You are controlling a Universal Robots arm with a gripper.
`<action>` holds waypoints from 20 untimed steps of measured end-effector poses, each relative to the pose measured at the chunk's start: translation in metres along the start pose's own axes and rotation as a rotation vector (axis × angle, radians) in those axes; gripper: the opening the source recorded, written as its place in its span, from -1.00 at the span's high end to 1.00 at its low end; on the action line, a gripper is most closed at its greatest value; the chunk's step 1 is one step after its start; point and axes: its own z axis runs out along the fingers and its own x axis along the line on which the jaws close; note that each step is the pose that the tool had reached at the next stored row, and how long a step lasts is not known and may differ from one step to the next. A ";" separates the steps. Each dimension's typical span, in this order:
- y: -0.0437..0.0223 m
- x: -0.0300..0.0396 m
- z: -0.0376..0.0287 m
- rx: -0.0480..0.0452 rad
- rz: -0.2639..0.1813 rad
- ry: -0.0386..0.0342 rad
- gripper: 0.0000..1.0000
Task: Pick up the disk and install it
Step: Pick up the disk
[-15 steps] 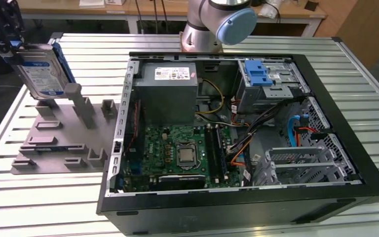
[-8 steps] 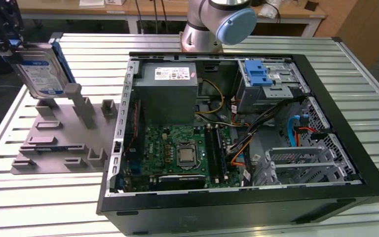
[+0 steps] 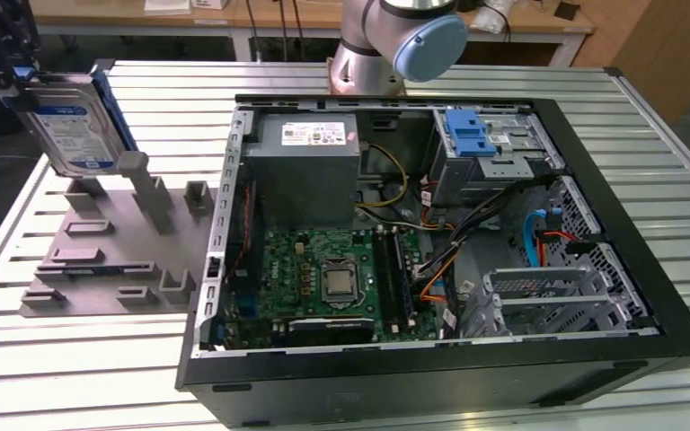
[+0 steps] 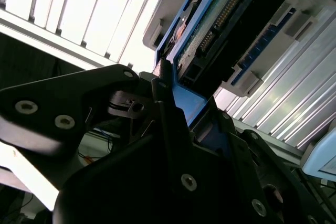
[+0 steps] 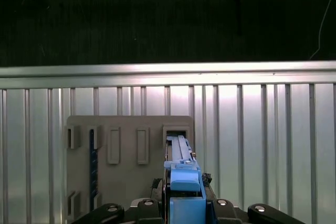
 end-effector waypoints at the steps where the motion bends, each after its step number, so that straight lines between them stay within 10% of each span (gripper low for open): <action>1: 0.0000 0.0000 -0.0008 0.0000 0.000 0.0000 0.27; 20: -0.0001 0.0002 -0.0141 0.0001 0.000 0.0000 0.27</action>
